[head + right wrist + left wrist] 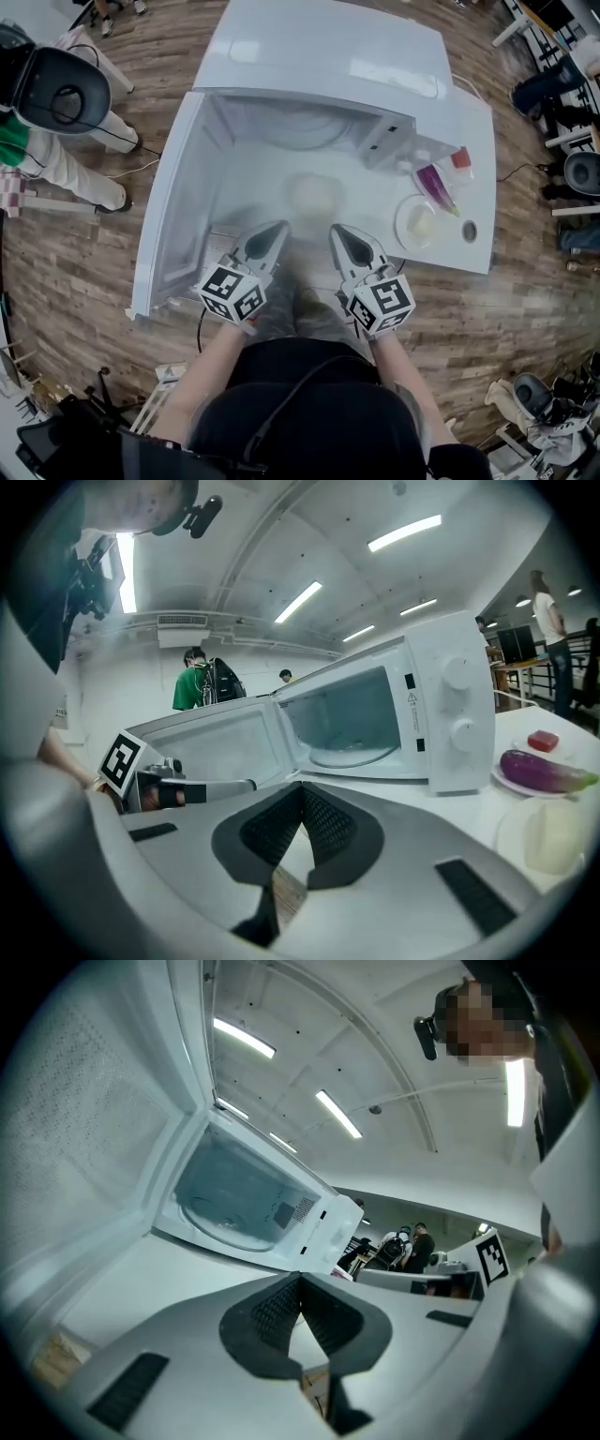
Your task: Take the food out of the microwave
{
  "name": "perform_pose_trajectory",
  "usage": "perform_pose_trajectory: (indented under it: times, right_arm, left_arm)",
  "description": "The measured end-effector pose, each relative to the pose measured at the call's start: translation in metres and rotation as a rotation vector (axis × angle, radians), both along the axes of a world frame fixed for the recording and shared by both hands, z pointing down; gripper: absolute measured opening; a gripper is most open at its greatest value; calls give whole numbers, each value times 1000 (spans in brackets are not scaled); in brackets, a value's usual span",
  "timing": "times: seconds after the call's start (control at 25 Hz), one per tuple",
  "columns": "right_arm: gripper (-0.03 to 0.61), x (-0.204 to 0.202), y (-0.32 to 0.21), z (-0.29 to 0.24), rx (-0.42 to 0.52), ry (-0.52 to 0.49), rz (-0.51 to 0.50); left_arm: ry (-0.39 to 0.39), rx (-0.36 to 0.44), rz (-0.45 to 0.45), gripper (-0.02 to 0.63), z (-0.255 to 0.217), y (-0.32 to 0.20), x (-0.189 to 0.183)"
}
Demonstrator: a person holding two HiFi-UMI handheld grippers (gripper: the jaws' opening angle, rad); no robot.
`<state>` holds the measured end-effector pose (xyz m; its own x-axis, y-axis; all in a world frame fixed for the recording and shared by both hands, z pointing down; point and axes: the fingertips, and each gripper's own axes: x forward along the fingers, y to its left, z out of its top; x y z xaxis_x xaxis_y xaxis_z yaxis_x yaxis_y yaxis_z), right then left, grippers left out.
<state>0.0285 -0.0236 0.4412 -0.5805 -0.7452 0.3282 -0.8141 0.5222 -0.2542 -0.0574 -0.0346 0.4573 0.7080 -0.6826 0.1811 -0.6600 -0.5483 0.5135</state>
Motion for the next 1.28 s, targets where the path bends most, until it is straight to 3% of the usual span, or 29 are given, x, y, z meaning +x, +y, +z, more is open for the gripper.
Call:
perform_pose_trajectory:
  times: [0.72,1.28]
  right_arm:
    - [18,0,75,-8,31,-18,-52]
    - [18,8,131,-11,53,-26,-54]
  left_arm:
    - [10,7,-82,11,-2,70,-10]
    - [11,-8,-65,11,3,132,-1]
